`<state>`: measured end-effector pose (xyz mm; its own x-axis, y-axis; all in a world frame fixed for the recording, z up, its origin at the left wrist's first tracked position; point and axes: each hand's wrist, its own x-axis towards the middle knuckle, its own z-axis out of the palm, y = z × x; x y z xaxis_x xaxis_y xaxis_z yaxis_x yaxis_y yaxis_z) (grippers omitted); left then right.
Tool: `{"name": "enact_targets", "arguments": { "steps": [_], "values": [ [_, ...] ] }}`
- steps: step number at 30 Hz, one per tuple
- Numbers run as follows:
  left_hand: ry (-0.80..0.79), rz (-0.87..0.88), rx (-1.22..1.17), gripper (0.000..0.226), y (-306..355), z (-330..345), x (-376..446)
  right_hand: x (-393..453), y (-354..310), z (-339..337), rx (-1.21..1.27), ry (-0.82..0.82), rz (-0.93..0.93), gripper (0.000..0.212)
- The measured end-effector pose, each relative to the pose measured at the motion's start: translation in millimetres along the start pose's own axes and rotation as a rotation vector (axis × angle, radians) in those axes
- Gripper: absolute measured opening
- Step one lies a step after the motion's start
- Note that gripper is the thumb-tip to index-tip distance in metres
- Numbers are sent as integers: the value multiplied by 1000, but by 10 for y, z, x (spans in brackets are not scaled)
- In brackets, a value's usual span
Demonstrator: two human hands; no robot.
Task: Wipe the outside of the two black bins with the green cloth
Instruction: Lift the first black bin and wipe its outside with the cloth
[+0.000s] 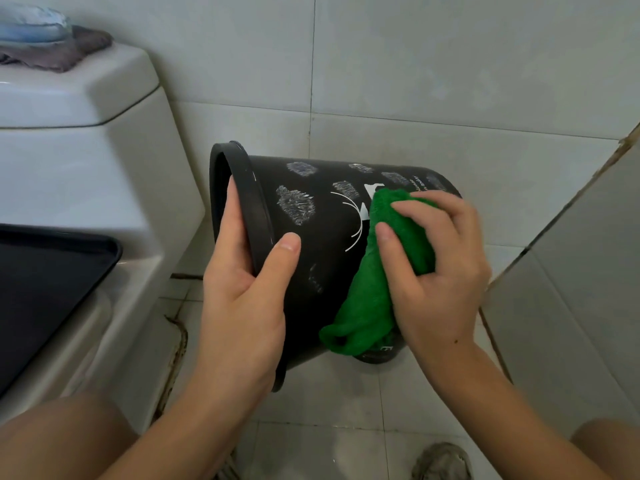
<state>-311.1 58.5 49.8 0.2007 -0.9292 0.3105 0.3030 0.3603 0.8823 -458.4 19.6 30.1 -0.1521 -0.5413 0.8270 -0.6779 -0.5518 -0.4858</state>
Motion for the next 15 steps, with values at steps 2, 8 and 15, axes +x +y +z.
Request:
{"name": "enact_targets", "arguments": {
  "steps": [2,8,15],
  "values": [
    [27,-21,-15,61,5,-26,18,-59,-20,-11,-16,-160,-50,50],
    [45,-19,36,60,34,-120,52,-357,-184,31,-122,-361,-332,58],
    [80,-10,66,54,-11,-165,47,-472,-311,80,35,-380,-456,35]
  ]
}}
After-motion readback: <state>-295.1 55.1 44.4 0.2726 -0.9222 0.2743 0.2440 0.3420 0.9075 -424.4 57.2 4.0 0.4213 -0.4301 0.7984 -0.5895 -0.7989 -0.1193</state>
